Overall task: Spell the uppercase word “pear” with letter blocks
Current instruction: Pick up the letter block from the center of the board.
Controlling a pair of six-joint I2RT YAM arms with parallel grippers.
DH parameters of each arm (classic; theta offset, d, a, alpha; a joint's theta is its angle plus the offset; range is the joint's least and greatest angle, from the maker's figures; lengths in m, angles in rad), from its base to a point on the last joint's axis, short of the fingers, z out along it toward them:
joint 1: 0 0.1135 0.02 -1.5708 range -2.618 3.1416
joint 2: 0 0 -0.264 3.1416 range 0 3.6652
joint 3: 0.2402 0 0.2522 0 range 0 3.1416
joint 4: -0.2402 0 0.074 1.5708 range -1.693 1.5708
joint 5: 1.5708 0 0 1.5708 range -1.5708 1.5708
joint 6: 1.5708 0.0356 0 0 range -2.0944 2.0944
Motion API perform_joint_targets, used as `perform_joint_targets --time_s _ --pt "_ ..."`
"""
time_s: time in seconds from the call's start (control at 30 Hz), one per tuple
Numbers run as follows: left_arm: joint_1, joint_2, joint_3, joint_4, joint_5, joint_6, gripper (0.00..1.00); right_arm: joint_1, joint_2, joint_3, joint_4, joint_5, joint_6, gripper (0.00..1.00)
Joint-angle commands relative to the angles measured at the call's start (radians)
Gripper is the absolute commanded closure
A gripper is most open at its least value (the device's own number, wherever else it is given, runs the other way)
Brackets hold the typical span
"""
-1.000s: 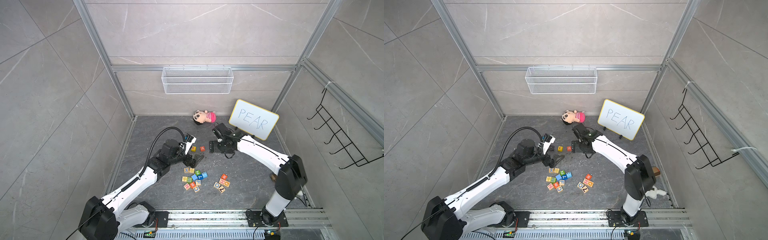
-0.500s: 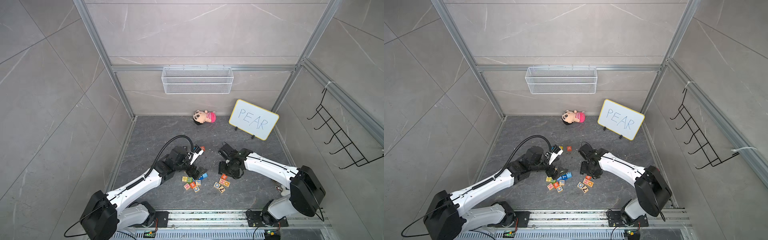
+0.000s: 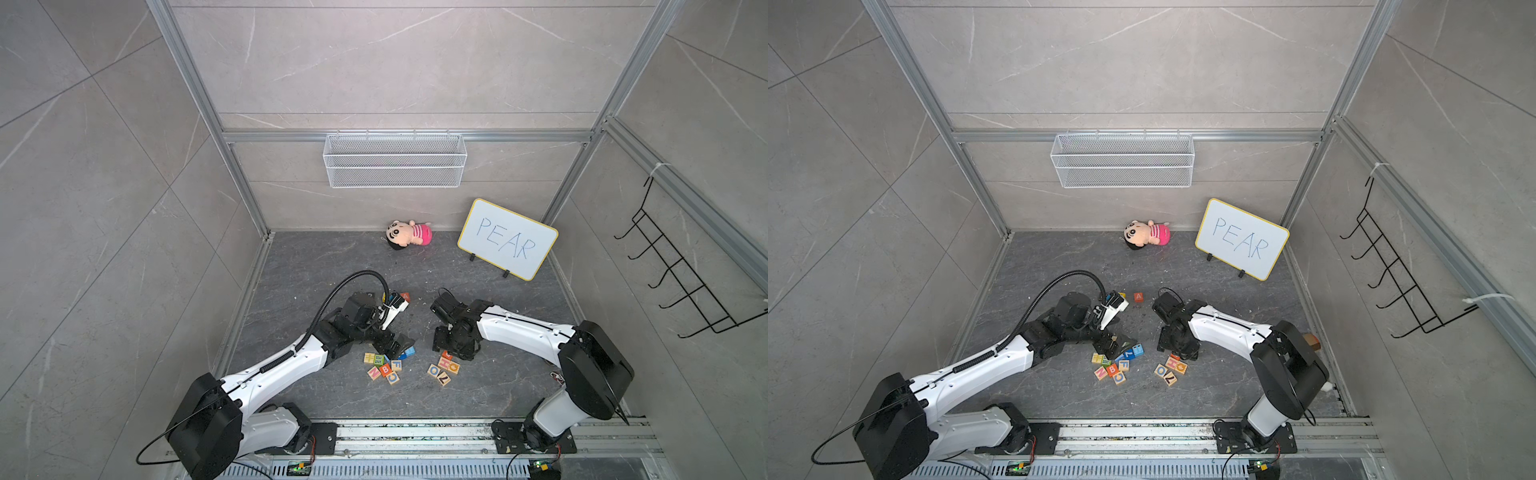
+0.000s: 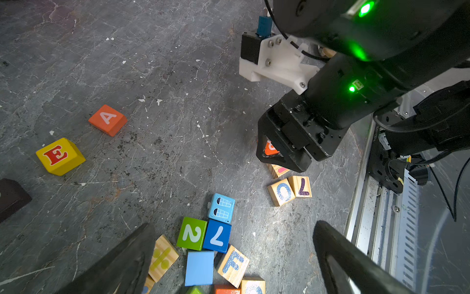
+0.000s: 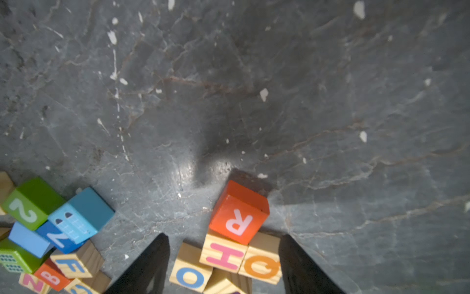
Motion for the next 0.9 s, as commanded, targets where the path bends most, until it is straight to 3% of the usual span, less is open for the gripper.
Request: perform_joint_targets --time_s 0.0,0.53,0.87 --pt "-0.010 0.002 0.043 0.004 0.018 0.014 0.00 0.006 0.044 0.026 0.008 0.044 0.008 0.29" --pt "-0.029 0.001 0.085 -0.036 -0.018 0.019 0.00 0.006 0.099 0.051 0.023 0.056 0.002 0.33" --pt "-0.047 0.015 0.090 -0.027 -0.031 0.012 0.00 0.011 0.093 0.054 0.068 0.058 -0.043 0.45"
